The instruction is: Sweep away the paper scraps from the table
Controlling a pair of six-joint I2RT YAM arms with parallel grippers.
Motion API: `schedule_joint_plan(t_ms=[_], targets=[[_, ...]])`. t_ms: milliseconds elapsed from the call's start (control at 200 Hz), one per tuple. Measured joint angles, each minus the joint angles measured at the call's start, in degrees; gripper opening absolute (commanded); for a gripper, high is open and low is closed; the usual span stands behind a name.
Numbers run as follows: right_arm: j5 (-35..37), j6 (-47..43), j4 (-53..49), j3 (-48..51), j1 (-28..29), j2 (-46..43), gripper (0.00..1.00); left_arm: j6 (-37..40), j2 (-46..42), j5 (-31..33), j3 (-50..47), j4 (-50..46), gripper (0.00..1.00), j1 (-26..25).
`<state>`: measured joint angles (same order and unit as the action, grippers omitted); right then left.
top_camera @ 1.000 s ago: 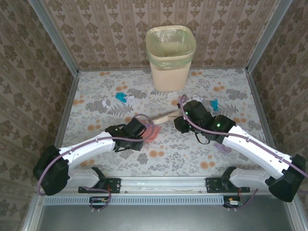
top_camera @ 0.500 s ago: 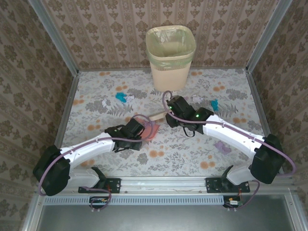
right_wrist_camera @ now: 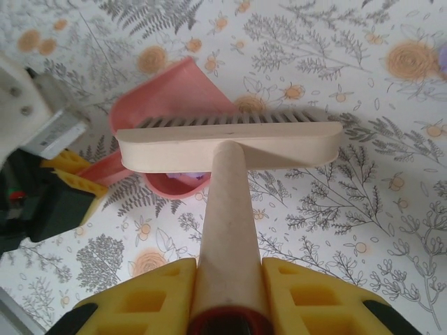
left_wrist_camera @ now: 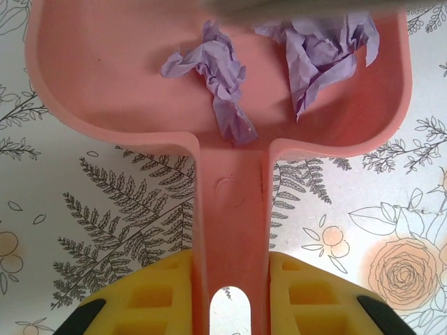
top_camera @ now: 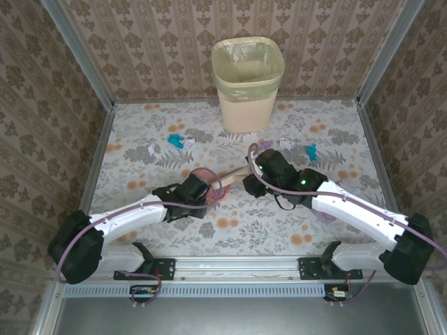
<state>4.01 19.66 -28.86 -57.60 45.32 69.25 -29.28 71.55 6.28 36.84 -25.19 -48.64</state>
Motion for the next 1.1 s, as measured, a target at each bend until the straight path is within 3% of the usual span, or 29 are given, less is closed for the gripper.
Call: schedule_joint_plan(t_ms=[245, 475, 820, 1100], targets=[[5.8, 0.0, 3.4, 3.3, 0.0, -5.9, 0.00, 0.6, -2.5, 0.2, -2.3, 2.8, 0.00, 0.0], [14.6, 0.2, 11.0, 13.9, -1.0, -14.7, 0.00, 0.9, -5.4, 0.5, -2.4, 2.5, 0.00, -1.0], [26.3, 4.5, 18.5, 25.7, -7.5, -30.0, 0.00, 1.0, -11.9, 0.4, -2.2, 0.1, 0.00, -1.6], [31.7, 8.0, 20.5, 32.5, -10.3, -37.6, 0.00, 2.3, -14.1, 0.0, 6.5, -4.9, 0.00, -2.0]])
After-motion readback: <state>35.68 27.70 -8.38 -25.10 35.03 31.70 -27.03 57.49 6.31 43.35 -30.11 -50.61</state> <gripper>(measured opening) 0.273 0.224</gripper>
